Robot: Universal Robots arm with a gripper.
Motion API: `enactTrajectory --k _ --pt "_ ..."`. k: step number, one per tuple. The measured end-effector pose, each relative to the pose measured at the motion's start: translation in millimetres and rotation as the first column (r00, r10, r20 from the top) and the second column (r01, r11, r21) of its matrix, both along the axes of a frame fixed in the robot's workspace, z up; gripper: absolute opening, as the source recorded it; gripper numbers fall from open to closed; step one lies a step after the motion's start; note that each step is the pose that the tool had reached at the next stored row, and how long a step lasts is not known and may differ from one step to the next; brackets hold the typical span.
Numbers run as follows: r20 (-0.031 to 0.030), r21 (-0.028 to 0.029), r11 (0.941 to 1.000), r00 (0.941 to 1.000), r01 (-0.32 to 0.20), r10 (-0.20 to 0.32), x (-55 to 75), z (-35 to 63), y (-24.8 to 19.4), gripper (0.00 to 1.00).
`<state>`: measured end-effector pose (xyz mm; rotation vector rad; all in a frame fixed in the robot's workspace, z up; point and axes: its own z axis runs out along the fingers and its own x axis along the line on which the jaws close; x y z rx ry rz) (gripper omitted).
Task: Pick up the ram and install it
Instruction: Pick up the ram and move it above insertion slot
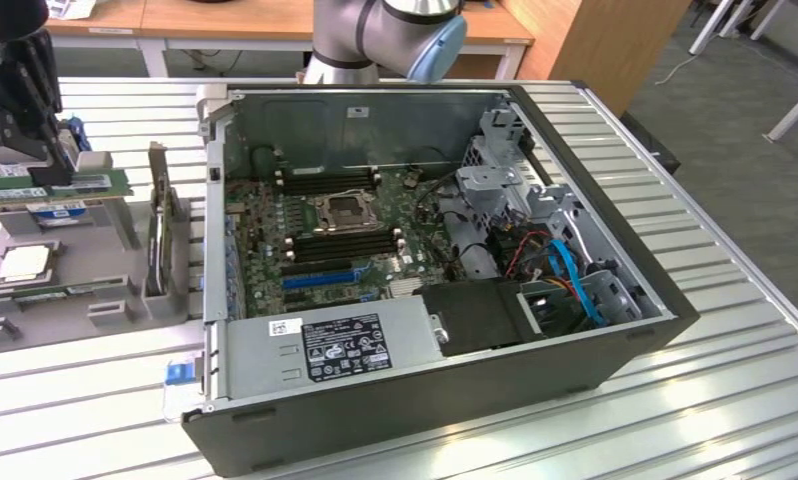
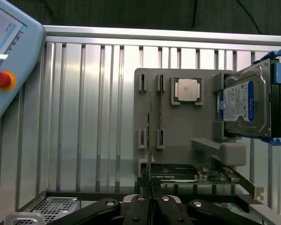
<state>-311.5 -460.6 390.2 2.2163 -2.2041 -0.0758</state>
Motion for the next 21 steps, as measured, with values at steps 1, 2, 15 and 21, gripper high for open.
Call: enactTrajectory --k 1,2,15,21 --pt "0.0001 0.0000 1.0000 1.0000 0.000 0.000 1.6 0.0 0.0 0.12" --pt "0.0001 0.0000 1.0000 1.0000 0.000 0.000 3.3 0.0 0.0 0.12" --pt "0.0001 0.0000 1.0000 1.0000 0.000 0.000 26.4 0.0 0.0 0.12" --pt "0.0000 -0.0001 1.0000 1.0000 0.000 0.000 37.5 0.0 0.0 0.12"
